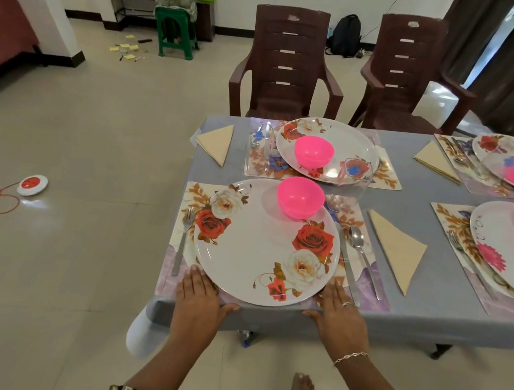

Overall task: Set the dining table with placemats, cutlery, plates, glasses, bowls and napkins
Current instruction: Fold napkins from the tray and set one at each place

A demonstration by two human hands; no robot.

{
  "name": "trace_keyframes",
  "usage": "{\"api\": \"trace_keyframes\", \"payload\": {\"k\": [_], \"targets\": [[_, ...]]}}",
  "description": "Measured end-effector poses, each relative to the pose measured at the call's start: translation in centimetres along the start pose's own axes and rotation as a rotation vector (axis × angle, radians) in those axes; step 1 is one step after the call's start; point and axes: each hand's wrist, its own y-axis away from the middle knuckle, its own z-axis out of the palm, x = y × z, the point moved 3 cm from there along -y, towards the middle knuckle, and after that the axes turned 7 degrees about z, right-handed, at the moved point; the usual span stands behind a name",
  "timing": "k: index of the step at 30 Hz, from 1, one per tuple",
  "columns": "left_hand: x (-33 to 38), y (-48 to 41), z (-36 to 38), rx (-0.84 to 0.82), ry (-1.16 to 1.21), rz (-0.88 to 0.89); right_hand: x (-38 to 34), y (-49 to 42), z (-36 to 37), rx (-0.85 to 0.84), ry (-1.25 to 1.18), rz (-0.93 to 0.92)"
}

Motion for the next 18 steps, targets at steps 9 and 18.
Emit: {"api": "trace_keyframes", "payload": {"k": [9, 18], "targets": [[0.2, 0.2, 0.5, -0.076, 0.002, 0.029, 0.1, -0.1, 0.4, 0.045, 0.092, -0.021], [0.3, 0.3, 0.4, -0.117, 0.029, 0.022, -0.1, 0.0, 0.5, 0.107, 0.100, -0.061]]}}
